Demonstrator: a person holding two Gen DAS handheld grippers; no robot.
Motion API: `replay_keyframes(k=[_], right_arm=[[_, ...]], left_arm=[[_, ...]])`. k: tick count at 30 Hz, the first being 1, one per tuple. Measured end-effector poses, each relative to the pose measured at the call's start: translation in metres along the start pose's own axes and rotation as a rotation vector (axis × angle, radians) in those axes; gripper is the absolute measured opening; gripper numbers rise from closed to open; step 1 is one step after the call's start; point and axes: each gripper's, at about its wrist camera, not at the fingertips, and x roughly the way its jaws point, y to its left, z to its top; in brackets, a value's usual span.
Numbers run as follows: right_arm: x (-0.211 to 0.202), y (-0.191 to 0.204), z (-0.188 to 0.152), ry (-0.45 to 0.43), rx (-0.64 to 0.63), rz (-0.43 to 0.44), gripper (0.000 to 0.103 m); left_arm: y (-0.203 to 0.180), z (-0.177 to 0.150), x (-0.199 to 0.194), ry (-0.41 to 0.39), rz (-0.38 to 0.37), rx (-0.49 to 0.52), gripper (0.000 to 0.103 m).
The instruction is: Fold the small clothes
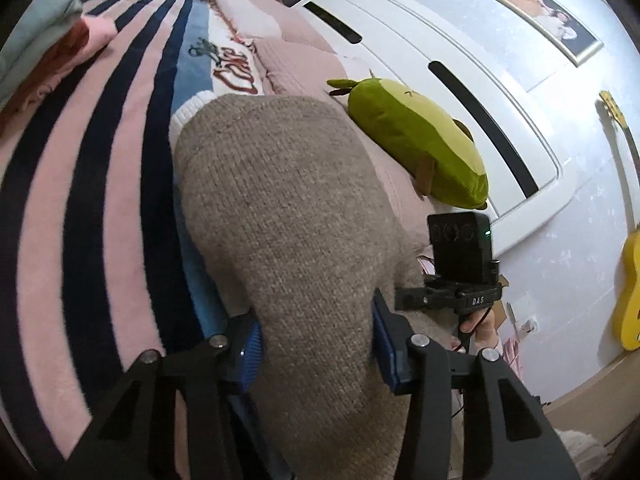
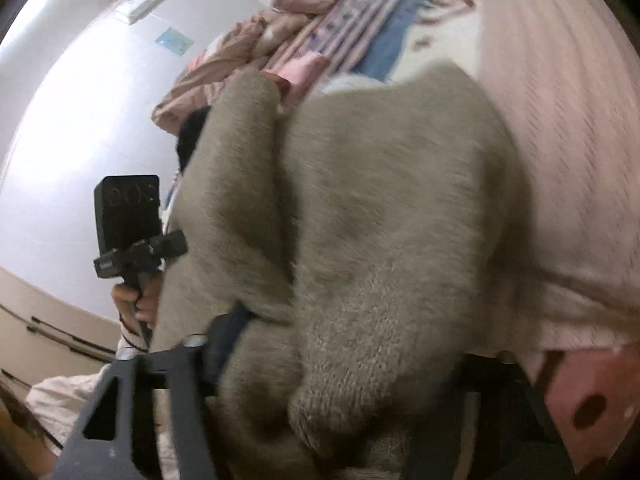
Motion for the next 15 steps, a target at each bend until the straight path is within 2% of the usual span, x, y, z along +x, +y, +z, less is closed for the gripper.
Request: replay_keyframes(k=[1,5,11,15], right_arm=[[-0.002,0.007,-0.005,-0.011,-0.016,-0.006,0.043],[0.011,0.040,0.003,-0.030,-0.062,-0.018,0.040],[0.054,0.107,0.025,-0.036,-0.140,0.030,0.040],[0.100,0.158,0.053,-0.022,-0.196,0.093,0.040]], left_arm=[[-0.002,0.000,-0.006,-0.001,0.008,0.006,0.043],[-0.003,0.005,-0.037,-0.035,0.025,0.031,0.043],[0.004,0.008,-0.119,-0.118,0.113,0.065,0.043],[0.017,0.007,-0.192,-0.193,0.196,0.076,0.043]])
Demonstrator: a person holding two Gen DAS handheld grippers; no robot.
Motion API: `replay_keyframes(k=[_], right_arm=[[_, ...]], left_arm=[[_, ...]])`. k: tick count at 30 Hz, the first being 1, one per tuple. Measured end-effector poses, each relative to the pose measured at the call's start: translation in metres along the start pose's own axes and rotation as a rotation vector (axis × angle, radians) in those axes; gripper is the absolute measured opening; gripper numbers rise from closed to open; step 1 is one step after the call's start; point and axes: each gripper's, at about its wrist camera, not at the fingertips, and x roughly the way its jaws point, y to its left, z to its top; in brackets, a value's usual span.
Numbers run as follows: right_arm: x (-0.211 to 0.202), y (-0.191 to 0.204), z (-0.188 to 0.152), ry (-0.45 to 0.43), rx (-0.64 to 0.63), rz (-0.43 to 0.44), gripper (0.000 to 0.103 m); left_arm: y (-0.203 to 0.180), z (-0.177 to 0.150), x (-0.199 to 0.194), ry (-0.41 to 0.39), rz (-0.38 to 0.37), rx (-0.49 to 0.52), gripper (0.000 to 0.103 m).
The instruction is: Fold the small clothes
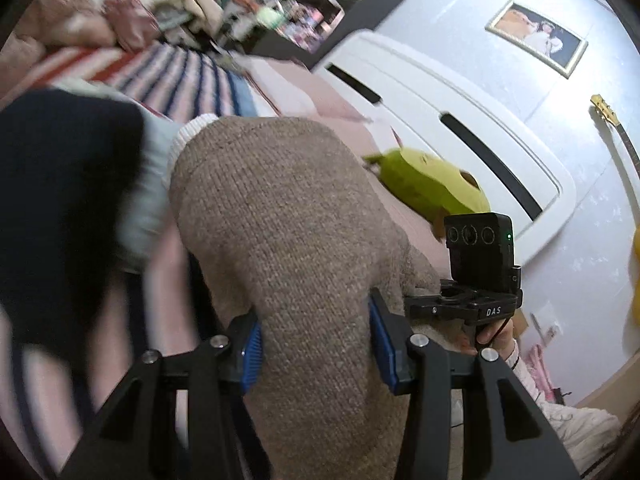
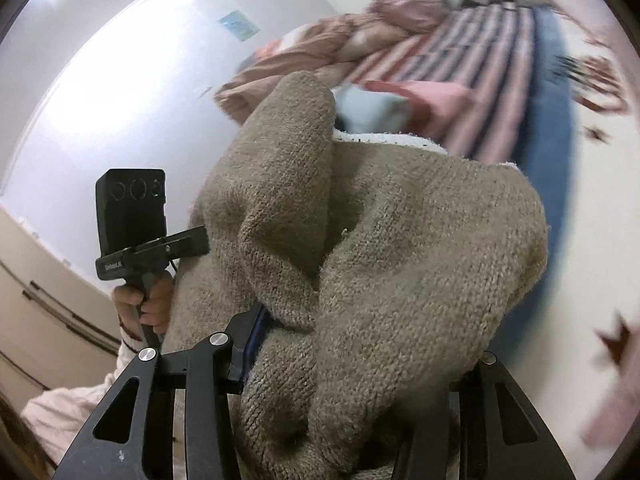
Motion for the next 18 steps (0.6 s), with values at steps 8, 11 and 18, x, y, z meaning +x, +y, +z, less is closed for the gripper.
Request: replay_keyframes(k=[8,11,18], right_arm=[[0.142,0.096,0.073,0.085,-0.090,0.115,0.040],[0.196,0.134,0.094,0.116,-0.119,0.150,0.040],[0.302,0.202,0.133,0.157,-0.150,0.211,0.040]], left_arm=[[0.078,0.015,-0.132,-0.102,0.202,-0.008,0.043],[0.118,0.019,-0.181,-0.146,0.251,-0.045,0.043],[0.178,0.022,-0.267,-0.190,0.370,-0.061,0.043]])
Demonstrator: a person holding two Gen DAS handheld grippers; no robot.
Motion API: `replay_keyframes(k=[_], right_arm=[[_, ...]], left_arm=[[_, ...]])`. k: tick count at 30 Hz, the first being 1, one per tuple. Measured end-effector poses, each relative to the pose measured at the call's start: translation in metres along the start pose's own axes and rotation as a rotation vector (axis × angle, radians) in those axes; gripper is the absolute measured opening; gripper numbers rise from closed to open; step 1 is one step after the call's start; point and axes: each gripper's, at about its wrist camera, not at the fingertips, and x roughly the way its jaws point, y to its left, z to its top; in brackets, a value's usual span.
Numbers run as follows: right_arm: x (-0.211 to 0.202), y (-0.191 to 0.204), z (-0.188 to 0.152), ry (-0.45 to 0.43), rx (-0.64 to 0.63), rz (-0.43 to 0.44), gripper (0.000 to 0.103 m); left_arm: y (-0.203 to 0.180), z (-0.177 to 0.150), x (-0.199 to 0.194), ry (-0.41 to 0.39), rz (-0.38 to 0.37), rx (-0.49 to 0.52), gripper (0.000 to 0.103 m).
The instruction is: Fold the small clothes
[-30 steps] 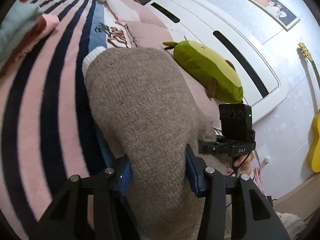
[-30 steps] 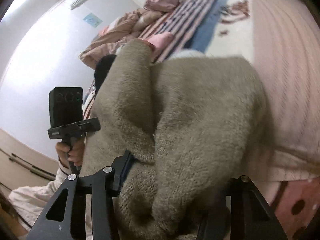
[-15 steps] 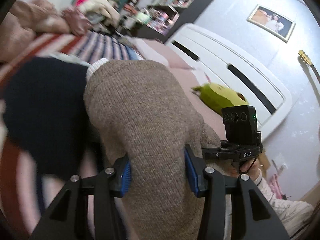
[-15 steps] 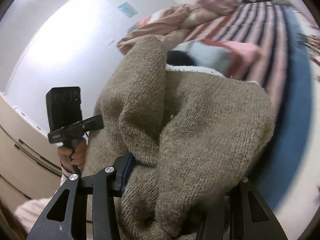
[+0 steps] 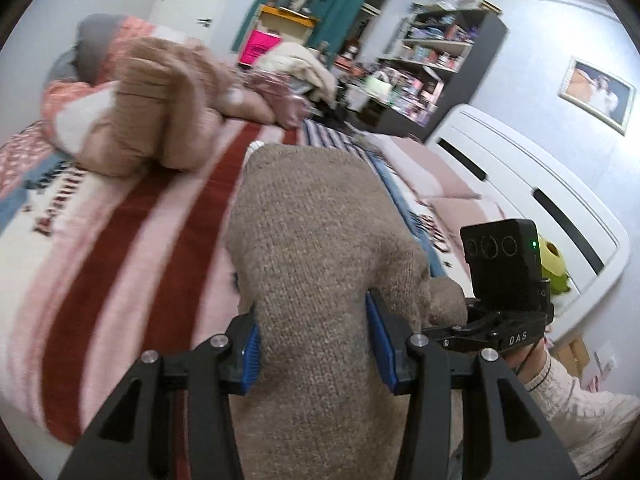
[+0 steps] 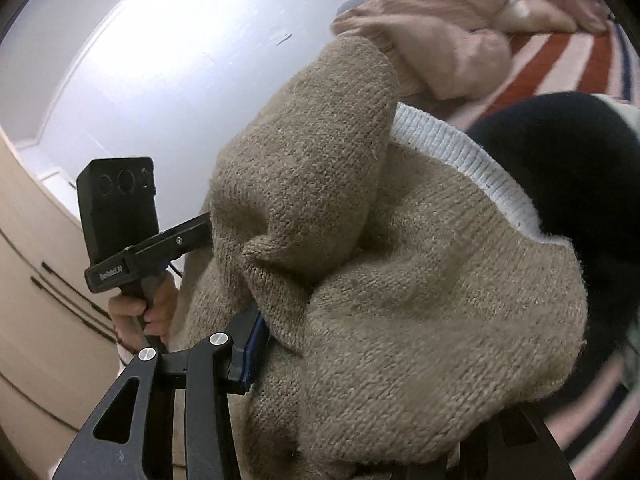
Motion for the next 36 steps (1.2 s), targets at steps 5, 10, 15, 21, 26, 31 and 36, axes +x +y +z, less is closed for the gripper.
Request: replay_keyframes(k=[5,10,15,21,26,31,36], right_arm=[[0.064,0.007,0.031,0.031,-0.003,-0.009,0.039],[0.114,0.006,0.048,0.061,-0.002,-0.037,0.039],[0.160,0.001,0.056,0.113,0.007,-0.047,0.039],[0.180,-0.013,0.050,0.161,0.046,-0.052,0.039],[0.179,-0.012,0.047,0.177,0.064,-0.027,0.040],[0.160,0.007,0.042,0.175,0.039,-0.038,0.043],[0.123,0.016,0.024,0.155,0.032,-0.054,0.046]], left_arm=[[0.057,0.010,-0.007,0.006,0.091,-0.027,0.043],[0.125,0.008,0.002,0.021,0.147,-0.100,0.043],[0.181,-0.002,0.007,0.023,0.172,-0.197,0.043],[0.218,-0.007,0.021,0.045,0.195,-0.241,0.043],[0.216,-0.012,0.016,0.032,0.228,-0.227,0.052],[0.198,-0.012,-0.003,0.035,0.317,-0.196,0.054],[0.166,-0.014,-0.026,0.002,0.353,-0.165,0.057]])
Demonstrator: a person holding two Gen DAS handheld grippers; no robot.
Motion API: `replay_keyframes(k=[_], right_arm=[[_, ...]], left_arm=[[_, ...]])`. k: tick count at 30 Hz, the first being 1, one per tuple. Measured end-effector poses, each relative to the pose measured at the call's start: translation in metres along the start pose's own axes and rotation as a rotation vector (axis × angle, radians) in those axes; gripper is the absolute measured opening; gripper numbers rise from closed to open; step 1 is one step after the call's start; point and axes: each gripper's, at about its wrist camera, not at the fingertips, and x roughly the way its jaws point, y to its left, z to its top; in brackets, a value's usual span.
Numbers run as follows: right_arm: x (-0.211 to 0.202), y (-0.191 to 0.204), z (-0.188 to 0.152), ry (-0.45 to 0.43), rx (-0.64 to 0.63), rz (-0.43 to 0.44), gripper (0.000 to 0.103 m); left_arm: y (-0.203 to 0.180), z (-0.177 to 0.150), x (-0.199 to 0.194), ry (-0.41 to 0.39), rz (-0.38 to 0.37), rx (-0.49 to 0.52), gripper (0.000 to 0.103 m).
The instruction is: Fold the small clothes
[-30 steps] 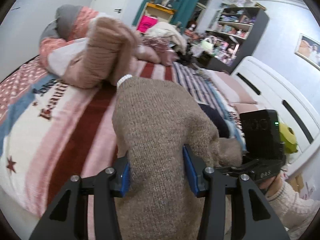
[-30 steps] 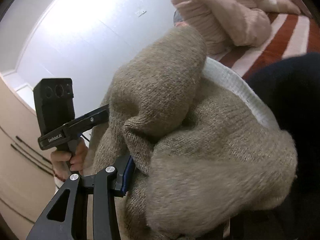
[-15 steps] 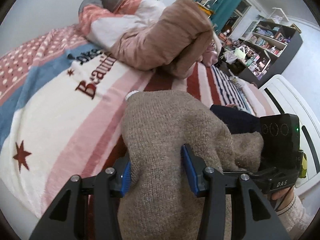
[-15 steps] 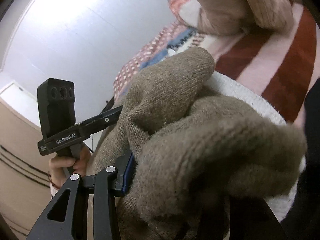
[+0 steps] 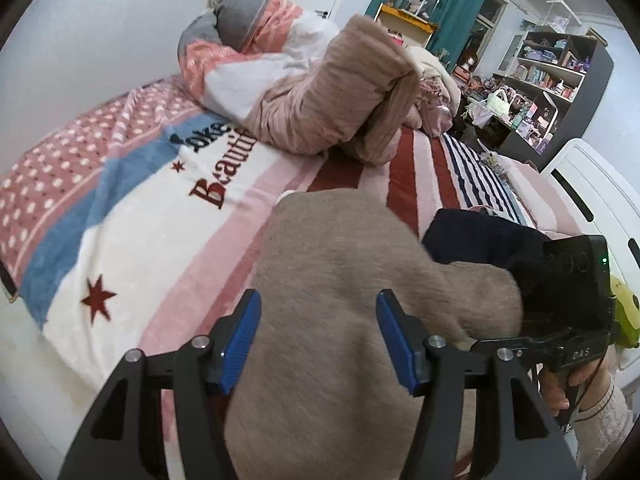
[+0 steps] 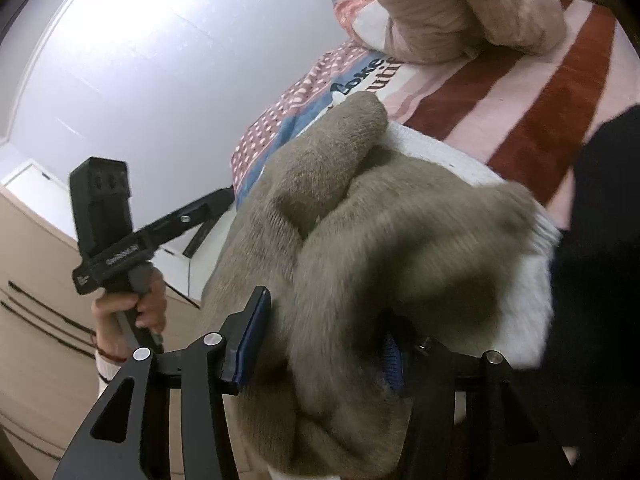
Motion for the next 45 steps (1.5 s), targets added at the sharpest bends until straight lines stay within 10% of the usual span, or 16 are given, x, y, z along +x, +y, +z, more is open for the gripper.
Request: replay_keyframes(k=[16,28,37,45], right_arm=[[-0.163,0.004,-0.145,-0.179,-0.096,-0.133,0.047],[-0.337,0.017,-0.291,-0.511,-0.165,-0.538,0.066],[-0.404,0.035,-0.363,-0.735,-0.202,-0.761,0.097],[-0.434,0.043,-0.396,-0.863,-0.179,-0.827,0.103]], left_arm=[[-0.237,-0.094,-0.095,-0.239,0.038,0.248,0.075],[-0.409,-0.165,-0.125,-0.506,-0.002,0.355,0.097],[-0.475,-0.203,-0.127,-0.610,-0.003,0.358,0.102],[-0.493,-0.219,-0.128,-0.614,-0.015,0.355,0.102]])
